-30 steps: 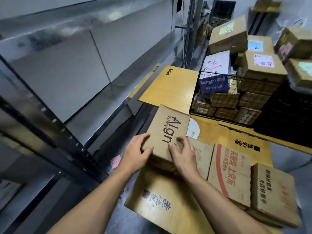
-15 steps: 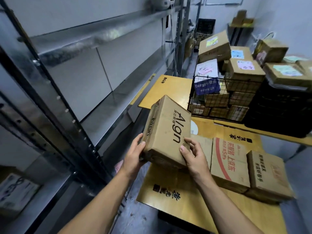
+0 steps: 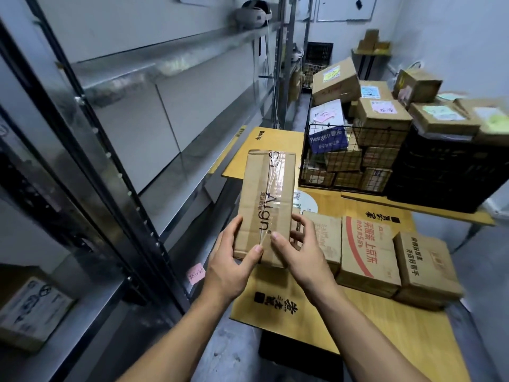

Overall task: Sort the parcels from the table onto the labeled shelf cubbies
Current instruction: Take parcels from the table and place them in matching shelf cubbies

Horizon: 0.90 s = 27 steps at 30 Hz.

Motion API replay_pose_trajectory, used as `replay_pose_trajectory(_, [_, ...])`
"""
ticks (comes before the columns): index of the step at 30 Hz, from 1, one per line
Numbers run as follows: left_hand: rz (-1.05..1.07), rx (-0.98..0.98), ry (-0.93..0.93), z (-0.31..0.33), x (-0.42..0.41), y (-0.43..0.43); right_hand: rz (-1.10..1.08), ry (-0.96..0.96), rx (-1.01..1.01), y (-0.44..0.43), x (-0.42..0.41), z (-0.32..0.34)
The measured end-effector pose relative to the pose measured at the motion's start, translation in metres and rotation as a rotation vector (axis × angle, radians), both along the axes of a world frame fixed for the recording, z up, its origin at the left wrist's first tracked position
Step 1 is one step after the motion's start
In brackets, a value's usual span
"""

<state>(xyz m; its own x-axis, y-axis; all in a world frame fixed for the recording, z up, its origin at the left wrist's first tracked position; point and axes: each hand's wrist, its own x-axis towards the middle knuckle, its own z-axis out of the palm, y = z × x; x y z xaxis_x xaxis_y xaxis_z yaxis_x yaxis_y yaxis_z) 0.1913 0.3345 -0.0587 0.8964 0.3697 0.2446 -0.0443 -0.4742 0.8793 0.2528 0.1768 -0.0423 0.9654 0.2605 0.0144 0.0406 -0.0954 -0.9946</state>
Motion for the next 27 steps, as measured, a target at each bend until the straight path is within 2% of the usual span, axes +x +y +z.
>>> replay_pose_trajectory(2, [-0.067, -0.034, -0.035, 0.004, -0.002, 0.002, -0.045, -0.017, 0.050, -0.002, -0.001, -0.002])
replay_pose_trajectory(6, [-0.103, -0.283, -0.084, 0.008, -0.001, 0.012, -0.082, 0.108, 0.273, -0.009, 0.004, -0.005])
replay_pose_trajectory(9, [-0.026, -0.282, -0.050, 0.004, 0.002, 0.023, -0.073, 0.210, 0.395, -0.012, 0.006, -0.007])
replay_pose_trajectory(15, [-0.004, -0.248, 0.066, -0.004, -0.006, 0.032, 0.006, 0.255, 0.501, -0.013, 0.003, -0.011])
replay_pose_trajectory(18, [-0.028, -0.171, 0.057, -0.003, -0.013, 0.030, 0.043, 0.258, 0.474, -0.017, 0.003, -0.014])
replay_pose_trajectory(23, [0.075, 0.026, -0.055, 0.008, -0.030, 0.023, 0.089, 0.088, 0.188, -0.021, 0.006, -0.017])
replay_pose_trajectory(27, [0.136, 0.108, -0.093, 0.012, -0.041, 0.017, 0.138, 0.010, 0.102, -0.027, 0.015, -0.013])
